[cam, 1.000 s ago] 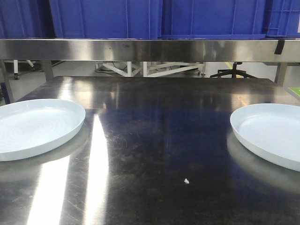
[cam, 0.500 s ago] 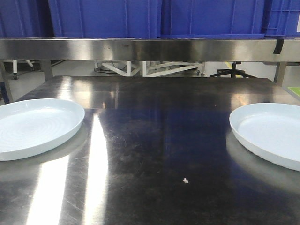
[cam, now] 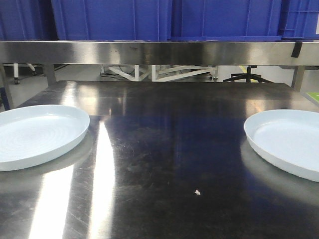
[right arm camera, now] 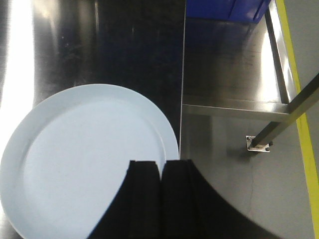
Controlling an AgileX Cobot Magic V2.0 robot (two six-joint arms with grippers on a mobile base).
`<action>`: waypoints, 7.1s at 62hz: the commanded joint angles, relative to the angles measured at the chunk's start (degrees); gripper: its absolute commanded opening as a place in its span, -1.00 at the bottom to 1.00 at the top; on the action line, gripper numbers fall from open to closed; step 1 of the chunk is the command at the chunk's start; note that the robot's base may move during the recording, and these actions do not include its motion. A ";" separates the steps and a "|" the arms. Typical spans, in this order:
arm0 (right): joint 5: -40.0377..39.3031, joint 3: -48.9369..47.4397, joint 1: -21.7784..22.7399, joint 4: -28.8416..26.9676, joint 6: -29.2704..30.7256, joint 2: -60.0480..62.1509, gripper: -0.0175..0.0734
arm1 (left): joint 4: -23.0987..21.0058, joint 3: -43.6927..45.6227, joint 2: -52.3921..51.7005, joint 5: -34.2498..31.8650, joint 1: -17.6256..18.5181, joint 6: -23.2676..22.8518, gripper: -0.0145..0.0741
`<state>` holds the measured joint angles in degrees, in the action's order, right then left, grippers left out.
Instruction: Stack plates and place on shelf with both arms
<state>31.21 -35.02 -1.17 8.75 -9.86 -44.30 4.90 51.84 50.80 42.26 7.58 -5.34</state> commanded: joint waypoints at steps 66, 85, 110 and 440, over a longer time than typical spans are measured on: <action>-8.41 -2.30 0.12 0.43 0.60 -5.83 0.48 | 9.32 1.56 36.04 -15.55 0.33 -6.84 0.52; -8.17 -2.30 0.12 0.43 0.60 -5.83 0.48 | 9.32 1.56 39.14 -17.09 0.33 -6.84 0.52; -8.17 -2.30 0.12 0.43 0.60 -5.83 0.48 | 9.19 1.56 41.61 -17.47 0.33 -6.84 -0.03; -11.90 -2.66 7.80 -0.01 -0.11 -21.24 0.18 | 3.98 -27.78 -23.50 -23.95 7.07 -6.75 -0.45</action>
<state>25.44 -35.35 4.14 8.23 -9.76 -63.03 8.73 22.30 27.06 22.55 14.72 -11.53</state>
